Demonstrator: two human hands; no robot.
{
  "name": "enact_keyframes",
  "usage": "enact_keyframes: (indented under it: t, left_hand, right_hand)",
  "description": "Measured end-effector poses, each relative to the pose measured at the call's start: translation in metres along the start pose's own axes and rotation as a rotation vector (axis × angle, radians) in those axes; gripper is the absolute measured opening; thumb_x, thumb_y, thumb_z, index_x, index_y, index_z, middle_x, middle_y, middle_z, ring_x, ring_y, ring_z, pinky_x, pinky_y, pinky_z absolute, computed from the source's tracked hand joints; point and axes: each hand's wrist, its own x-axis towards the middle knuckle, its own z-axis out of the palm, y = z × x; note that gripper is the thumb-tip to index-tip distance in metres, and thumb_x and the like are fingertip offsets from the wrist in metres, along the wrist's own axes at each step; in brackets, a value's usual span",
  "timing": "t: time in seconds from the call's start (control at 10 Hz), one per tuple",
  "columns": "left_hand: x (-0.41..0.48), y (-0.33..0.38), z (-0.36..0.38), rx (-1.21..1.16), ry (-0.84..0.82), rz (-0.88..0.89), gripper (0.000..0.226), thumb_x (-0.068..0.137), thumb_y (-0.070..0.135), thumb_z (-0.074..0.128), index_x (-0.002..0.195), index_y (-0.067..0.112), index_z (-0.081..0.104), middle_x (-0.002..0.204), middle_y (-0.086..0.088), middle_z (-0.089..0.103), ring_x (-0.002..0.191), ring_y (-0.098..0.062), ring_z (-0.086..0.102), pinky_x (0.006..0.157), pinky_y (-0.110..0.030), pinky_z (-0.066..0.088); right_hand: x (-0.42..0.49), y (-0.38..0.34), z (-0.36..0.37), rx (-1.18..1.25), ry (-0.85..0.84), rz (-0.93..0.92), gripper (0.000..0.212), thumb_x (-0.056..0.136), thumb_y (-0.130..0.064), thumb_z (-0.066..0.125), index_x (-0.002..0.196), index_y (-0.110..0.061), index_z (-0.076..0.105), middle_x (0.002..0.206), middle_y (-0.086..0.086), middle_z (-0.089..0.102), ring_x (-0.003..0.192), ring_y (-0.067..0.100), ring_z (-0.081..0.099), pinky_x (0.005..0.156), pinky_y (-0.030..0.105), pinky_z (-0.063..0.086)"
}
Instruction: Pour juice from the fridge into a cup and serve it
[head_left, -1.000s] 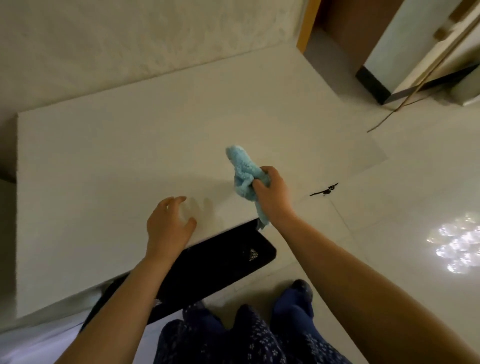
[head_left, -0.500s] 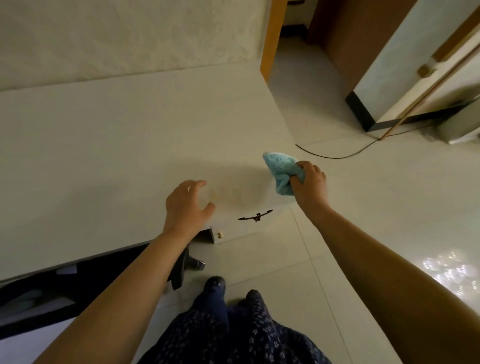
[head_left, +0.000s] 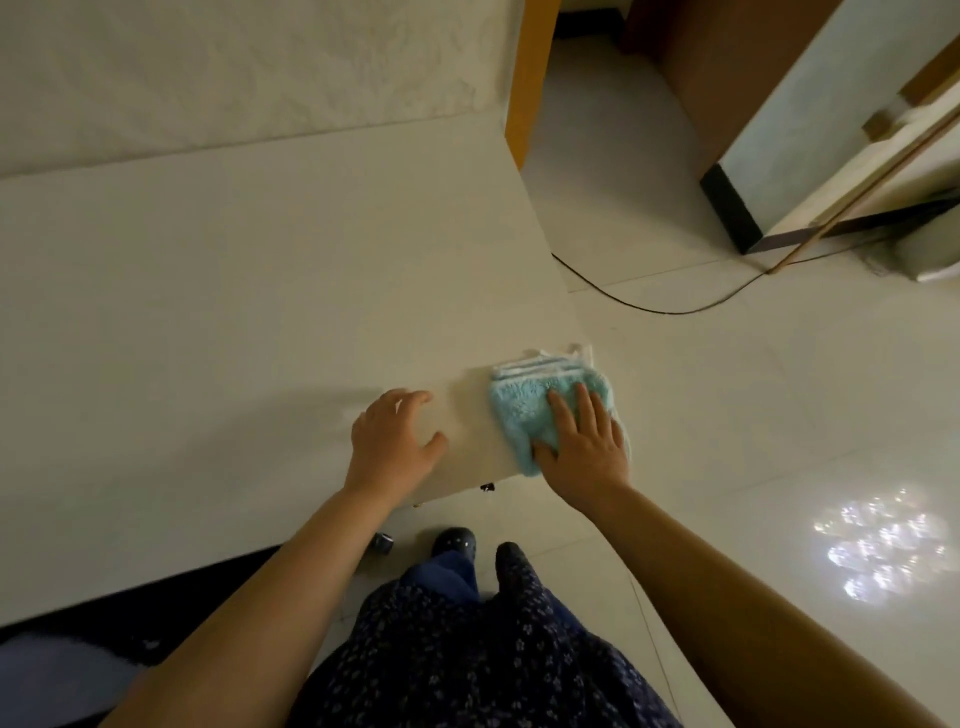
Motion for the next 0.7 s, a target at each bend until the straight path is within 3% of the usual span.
enact_keyframes:
  t: [0.1,0.3,0.4,0.5,0.6,0.7]
  left_hand:
    - [0.001,0.009,0.002,0.005,0.021,-0.004,0.05,0.08,0.033,0.066,0.126,0.019,0.054,0.131,-0.005,0.053,0.123,-0.025,0.047,0.102,-0.046,0.038]
    - [-0.005,0.04,-0.014,0.017,0.117,-0.039,0.049,0.081,0.034,0.062,0.127,0.02,0.052,0.132,-0.005,0.051,0.124,-0.025,0.046,0.103,-0.046,0.036]
    - [-0.002,0.064,-0.038,-0.083,0.248,-0.06,0.054,0.077,0.039,0.054,0.125,0.015,0.055,0.128,-0.006,0.056,0.122,-0.025,0.049,0.104,-0.04,0.036]
    - [0.01,0.088,-0.071,-0.081,0.397,0.0,0.051,0.078,0.036,0.055,0.123,0.01,0.057,0.125,-0.008,0.059,0.118,-0.026,0.052,0.101,-0.037,0.036]
    - [0.017,0.112,-0.117,-0.043,0.539,0.06,0.045,0.081,0.031,0.059,0.12,0.009,0.058,0.122,-0.01,0.06,0.117,-0.028,0.052,0.099,-0.036,0.036]
    - [0.021,0.141,-0.176,-0.011,0.694,0.147,0.04,0.085,0.025,0.063,0.121,0.009,0.056,0.125,-0.009,0.058,0.12,-0.026,0.049,0.101,-0.036,0.033]
  right_hand:
    - [0.005,0.0,-0.006,-0.069,-0.077,0.016,0.071,0.089,-0.061,0.027,0.147,-0.032,-0.001,0.158,0.008,-0.009,0.144,0.028,-0.009,0.117,0.046,0.005]
    - [0.015,-0.007,-0.035,-0.099,-0.173,-0.013,0.07,0.088,-0.056,0.036,0.146,-0.027,0.01,0.157,0.01,0.0,0.143,0.033,0.001,0.115,0.049,0.012]
    - [0.026,-0.014,-0.066,-0.092,-0.094,-0.153,0.071,0.088,-0.055,0.041,0.145,-0.025,0.013,0.157,0.008,0.005,0.143,0.03,0.002,0.114,0.048,0.012]
    - [0.038,-0.037,-0.119,0.104,0.185,-0.364,0.048,0.091,-0.047,0.043,0.133,-0.022,0.04,0.143,0.006,0.039,0.135,0.026,0.027,0.109,0.043,0.025]
    - [0.044,-0.069,-0.185,0.259,0.425,-0.51,0.025,0.093,-0.033,0.047,0.107,-0.018,0.061,0.119,0.007,0.056,0.117,0.028,0.044,0.096,0.038,0.033]
    - [0.039,-0.103,-0.251,0.318,0.615,-0.645,0.021,0.093,-0.027,0.046,0.098,-0.015,0.063,0.11,0.007,0.06,0.108,0.028,0.049,0.09,0.037,0.035]
